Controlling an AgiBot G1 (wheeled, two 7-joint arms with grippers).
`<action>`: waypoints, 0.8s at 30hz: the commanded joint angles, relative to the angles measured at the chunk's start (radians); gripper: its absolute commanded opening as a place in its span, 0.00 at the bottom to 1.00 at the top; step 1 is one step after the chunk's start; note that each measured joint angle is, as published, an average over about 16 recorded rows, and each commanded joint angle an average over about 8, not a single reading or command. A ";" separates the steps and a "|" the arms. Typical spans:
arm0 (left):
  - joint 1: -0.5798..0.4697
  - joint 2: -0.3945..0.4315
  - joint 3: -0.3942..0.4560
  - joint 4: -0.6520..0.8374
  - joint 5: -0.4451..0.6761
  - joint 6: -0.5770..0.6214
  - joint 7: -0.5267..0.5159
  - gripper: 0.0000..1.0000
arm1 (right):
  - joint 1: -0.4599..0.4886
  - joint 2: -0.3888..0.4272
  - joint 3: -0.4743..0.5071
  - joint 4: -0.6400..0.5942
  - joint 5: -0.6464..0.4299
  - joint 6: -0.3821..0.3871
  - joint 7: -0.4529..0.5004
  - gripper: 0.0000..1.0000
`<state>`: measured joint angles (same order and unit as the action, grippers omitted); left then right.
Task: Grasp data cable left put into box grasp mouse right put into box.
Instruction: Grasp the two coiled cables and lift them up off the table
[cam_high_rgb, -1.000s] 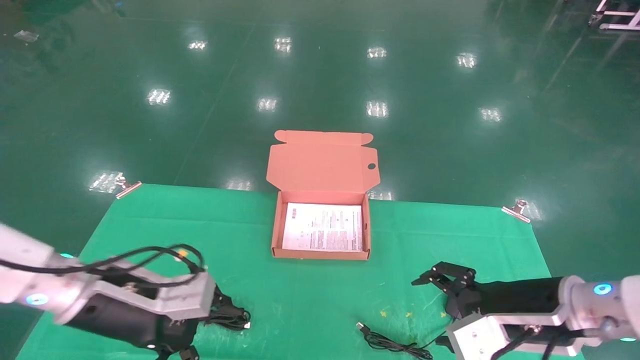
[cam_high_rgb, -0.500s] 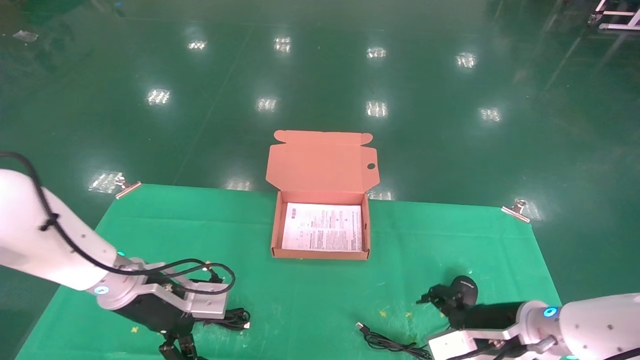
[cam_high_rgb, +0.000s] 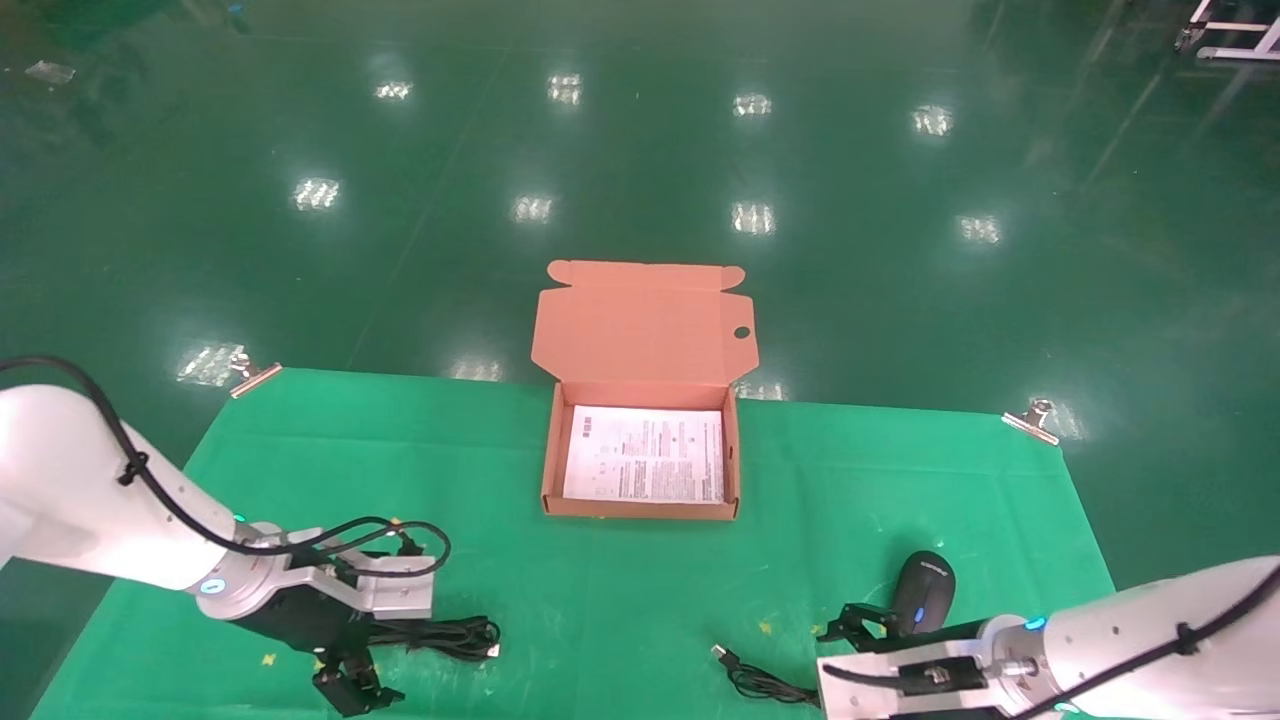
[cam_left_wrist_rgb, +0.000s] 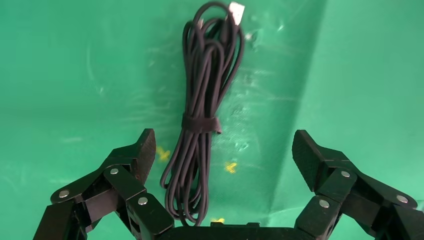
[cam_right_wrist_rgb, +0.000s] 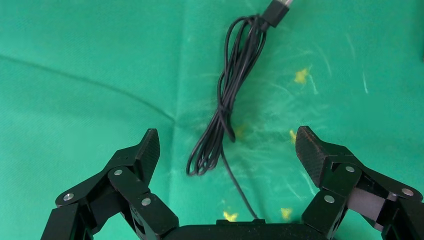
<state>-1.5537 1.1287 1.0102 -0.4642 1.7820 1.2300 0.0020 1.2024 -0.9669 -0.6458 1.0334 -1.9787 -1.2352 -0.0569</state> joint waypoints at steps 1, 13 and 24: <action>0.000 0.007 -0.004 0.036 -0.003 -0.019 0.019 1.00 | 0.008 -0.017 -0.002 -0.031 -0.004 0.005 0.002 1.00; -0.010 0.045 -0.024 0.192 -0.029 -0.073 0.111 0.55 | 0.034 -0.077 -0.011 -0.166 -0.019 0.038 -0.010 0.71; -0.015 0.052 -0.037 0.240 -0.047 -0.092 0.132 0.00 | 0.045 -0.087 -0.001 -0.206 -0.018 0.067 -0.008 0.00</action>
<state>-1.5682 1.1796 0.9741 -0.2269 1.7368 1.1389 0.1329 1.2459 -1.0532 -0.6480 0.8297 -1.9972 -1.1706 -0.0649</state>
